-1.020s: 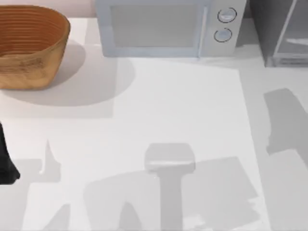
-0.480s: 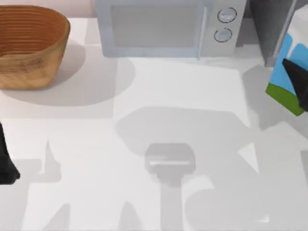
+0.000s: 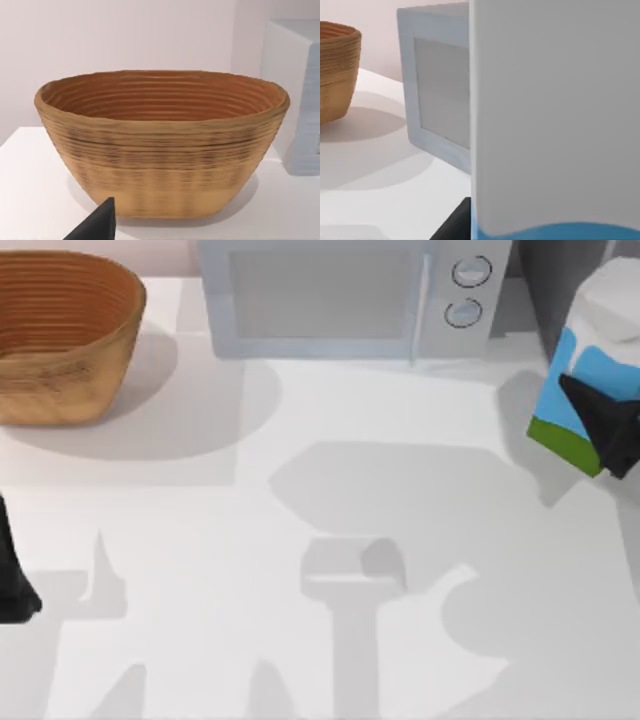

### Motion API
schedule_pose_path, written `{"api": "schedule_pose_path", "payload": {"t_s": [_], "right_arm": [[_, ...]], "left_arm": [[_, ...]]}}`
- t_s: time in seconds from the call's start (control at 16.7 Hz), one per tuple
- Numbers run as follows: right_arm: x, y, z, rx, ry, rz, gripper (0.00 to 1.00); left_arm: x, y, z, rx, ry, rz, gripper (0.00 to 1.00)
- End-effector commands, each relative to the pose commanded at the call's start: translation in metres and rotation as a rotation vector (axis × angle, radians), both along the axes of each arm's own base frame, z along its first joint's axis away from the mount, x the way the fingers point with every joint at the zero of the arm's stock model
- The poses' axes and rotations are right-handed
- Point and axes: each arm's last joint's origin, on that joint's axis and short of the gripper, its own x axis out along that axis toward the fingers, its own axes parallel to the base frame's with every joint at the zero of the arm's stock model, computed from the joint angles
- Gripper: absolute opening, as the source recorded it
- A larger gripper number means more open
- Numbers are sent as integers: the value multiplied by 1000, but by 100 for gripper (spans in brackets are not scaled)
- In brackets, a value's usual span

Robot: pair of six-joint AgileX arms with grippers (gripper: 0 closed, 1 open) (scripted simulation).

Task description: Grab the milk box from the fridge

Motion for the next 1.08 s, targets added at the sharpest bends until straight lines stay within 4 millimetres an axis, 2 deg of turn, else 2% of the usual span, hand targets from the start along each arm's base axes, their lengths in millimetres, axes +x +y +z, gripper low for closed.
{"api": "schedule_pose_path", "payload": {"t_s": [0.36,0.78,1.08], "right_arm": [[2,4,-4,1,10,5,0],[35,34,-34,0,4,1,0],[38,38,-37,0,0,0,0]], "left_arm": [[0,0,0,0,0,0,100],[0,0,0,0,0,0,100],[0,0,0,0,0,0,100]]}}
